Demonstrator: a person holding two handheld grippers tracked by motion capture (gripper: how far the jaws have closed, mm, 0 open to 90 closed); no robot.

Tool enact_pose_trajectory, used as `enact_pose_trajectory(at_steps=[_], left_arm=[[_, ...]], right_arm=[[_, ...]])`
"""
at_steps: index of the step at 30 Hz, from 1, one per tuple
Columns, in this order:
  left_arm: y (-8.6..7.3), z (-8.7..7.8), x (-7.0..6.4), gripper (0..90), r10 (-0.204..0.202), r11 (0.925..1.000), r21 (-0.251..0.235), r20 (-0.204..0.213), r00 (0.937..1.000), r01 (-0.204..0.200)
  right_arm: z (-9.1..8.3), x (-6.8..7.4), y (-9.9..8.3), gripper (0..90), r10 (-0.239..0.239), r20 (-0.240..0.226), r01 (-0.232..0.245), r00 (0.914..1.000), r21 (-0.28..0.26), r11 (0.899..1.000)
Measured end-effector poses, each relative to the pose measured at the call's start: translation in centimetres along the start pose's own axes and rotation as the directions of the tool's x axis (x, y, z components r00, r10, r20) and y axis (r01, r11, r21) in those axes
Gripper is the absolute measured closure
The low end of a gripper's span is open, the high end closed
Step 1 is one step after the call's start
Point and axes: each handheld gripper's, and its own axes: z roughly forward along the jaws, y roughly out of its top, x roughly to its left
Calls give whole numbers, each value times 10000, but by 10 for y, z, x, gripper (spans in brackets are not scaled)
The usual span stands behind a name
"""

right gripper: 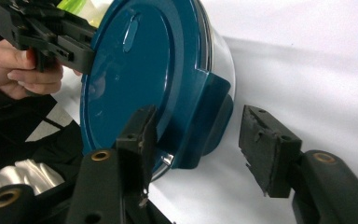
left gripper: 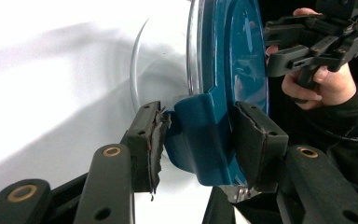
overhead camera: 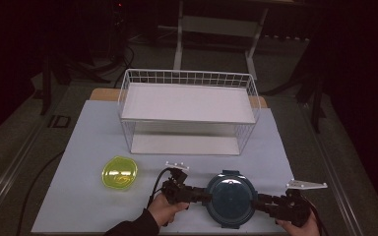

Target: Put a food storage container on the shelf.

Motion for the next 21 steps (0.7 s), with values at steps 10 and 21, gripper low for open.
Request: enact_pose_trajectory(at_steps=[10,21], left_arm=[[-2,0,0,533,75,10000,-44,86,9999,-74],[-4,-1,3,534,-47,10000,-56,193,9998,48]], right_arm=[[6,-13,-2,515,1166,-1044,-1134,9877,360,9929],[8,-16,0,538,1757,-1386,-1693,9747,562,9840]])
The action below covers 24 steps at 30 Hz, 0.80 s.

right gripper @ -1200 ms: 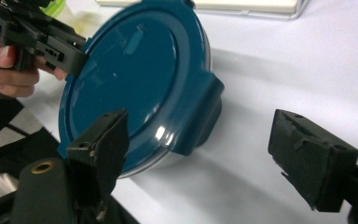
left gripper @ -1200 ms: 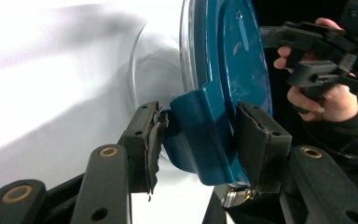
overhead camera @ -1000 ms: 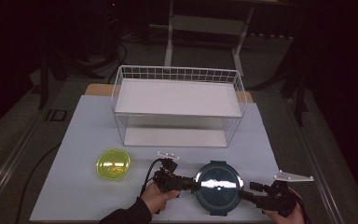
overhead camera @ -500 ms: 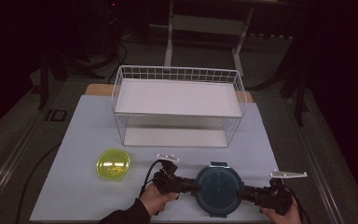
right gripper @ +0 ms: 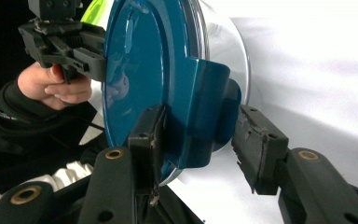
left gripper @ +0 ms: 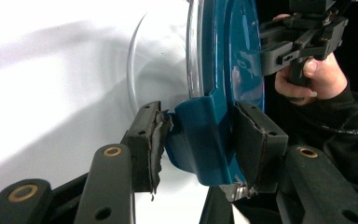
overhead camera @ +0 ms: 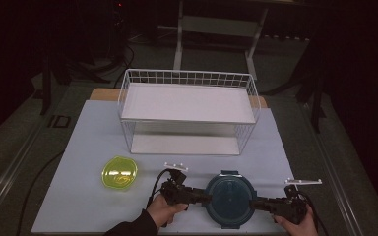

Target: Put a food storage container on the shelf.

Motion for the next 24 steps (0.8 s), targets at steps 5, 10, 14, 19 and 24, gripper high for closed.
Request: enact_pose_trajectory(at_steps=[5,10,14,19,24], left_arm=[[-1,-1,-5,553,-186,9998,-22,-42,9998,186],[-1,-2,-7,560,-108,9999,18,-31,9999,108],[-1,-4,-10,564,-129,9999,12,-18,9999,129],[7,-11,-17,565,80,9999,-130,-11,10000,-81],[15,-22,-25,566,270,9993,-267,-69,9996,-272]], right_arm=[[-2,2,-3,556,183,7,-183,9998,-114,9998],[-3,7,-4,565,79,125,-77,9999,-123,9999],[-4,10,-4,566,10,194,-6,9998,-226,9997],[-8,18,1,566,-200,184,207,9996,-375,9991],[-13,29,11,565,-485,270,499,9985,-525,9974]])
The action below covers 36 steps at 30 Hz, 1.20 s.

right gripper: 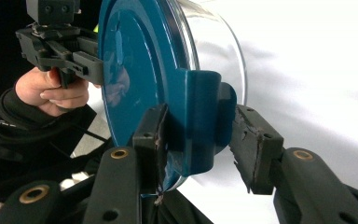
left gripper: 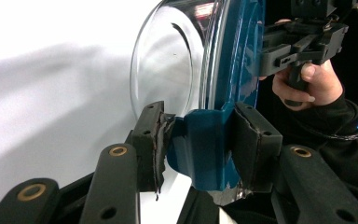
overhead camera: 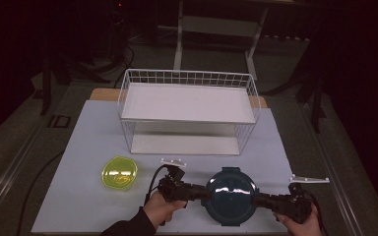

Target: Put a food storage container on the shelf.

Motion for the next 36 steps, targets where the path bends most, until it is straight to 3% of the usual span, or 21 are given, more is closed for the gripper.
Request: enact_pose_trajectory(at_steps=[15,24,36], left_arm=[[29,-44,-23,568,608,9974,-362,-288,9977,-619],[54,-74,-38,569,978,9923,-706,-593,9934,-1019],[89,-110,-43,569,1225,9854,-1067,-998,9874,-1330]], right_arm=[[1,27,34,566,-420,-562,399,9975,-383,9985],[1,49,67,566,-949,-761,901,9926,-636,9939],[9,69,119,565,-1377,-905,1305,9863,-807,9882]])
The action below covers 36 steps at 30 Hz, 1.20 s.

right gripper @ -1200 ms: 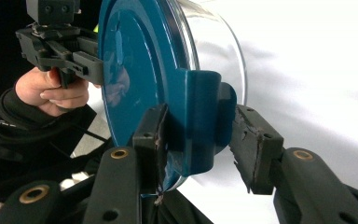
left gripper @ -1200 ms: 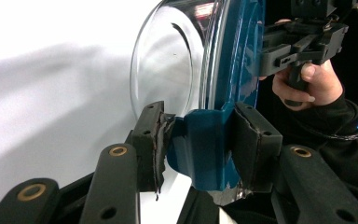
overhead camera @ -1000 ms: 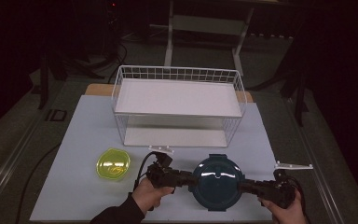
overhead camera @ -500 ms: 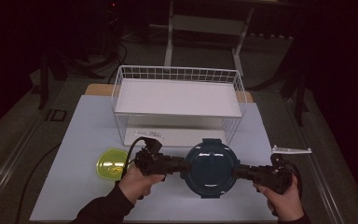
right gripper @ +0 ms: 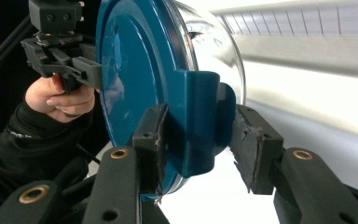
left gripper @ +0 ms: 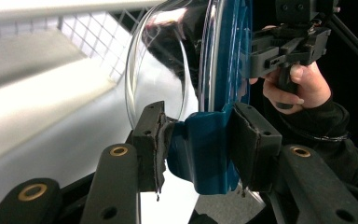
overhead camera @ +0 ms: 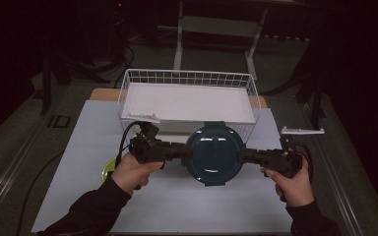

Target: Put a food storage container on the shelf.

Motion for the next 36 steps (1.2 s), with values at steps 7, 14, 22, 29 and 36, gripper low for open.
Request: enact_pose_trajectory(at_steps=[7,14,22,29,36], left_arm=[[25,-16,2,569,121,9996,-256,-191,9997,-126],[46,-29,13,569,96,9989,-465,-277,9996,-109],[66,-36,28,568,3,9980,-630,-355,9994,-25],[79,-42,53,564,-399,9965,-749,-448,9982,365],[80,-39,73,558,-615,9954,-781,-652,9960,564]], right_arm=[[6,7,36,564,-272,-75,272,9996,-81,9996],[17,8,66,564,-358,-106,358,9993,-12,9994],[28,4,94,563,-245,-98,243,9997,-145,9996],[47,-5,111,562,154,-47,-154,9999,-20,9999],[65,-18,115,562,617,59,-618,9981,118,9980]])
